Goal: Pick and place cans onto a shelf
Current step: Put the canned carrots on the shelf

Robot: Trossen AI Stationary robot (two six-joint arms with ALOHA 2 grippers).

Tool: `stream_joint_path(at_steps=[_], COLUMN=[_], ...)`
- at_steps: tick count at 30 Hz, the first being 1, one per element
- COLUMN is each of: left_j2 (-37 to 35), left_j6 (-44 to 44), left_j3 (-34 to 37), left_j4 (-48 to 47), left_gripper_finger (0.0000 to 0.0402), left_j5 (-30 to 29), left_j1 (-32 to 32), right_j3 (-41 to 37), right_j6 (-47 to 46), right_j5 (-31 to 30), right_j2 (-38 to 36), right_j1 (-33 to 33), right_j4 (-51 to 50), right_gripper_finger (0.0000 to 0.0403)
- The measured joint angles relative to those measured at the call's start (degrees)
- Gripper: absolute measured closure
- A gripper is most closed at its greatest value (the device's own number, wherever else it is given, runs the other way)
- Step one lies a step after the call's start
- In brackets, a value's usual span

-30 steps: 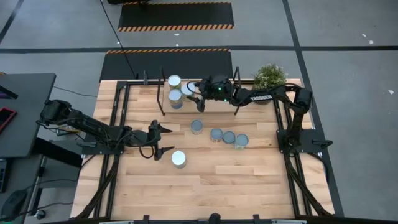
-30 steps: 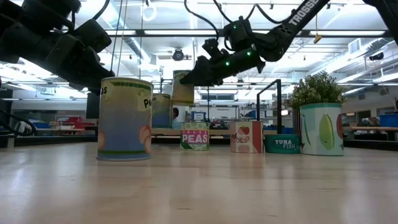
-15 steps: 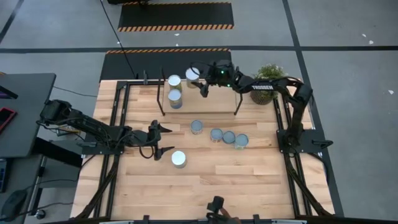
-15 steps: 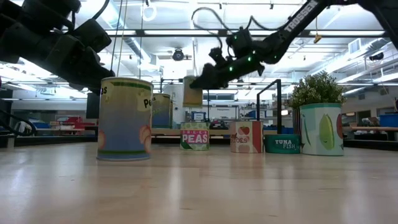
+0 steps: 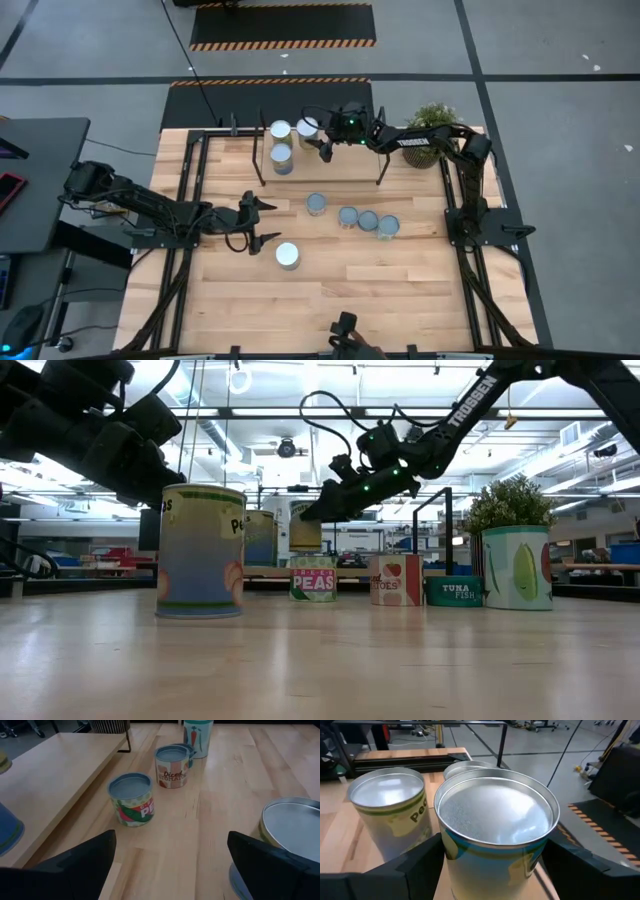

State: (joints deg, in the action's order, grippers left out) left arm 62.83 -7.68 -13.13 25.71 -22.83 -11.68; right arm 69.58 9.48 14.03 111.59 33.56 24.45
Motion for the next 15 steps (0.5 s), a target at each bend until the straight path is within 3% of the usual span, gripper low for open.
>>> stream_joint_path(at_steps=[15], left_j2=[0.0], left_j6=[-0.63], left_j3=[0.0], left_j4=[0.07], left_gripper_finger=[0.0012], left_j5=[0.04], left_j1=[0.0], right_j3=[0.0], right_j6=[0.61], right_j5=[0.76], right_j2=[-0.02], right_j1=[-1.29], right_j4=[-2.92], right_gripper_finger=[0.0086])
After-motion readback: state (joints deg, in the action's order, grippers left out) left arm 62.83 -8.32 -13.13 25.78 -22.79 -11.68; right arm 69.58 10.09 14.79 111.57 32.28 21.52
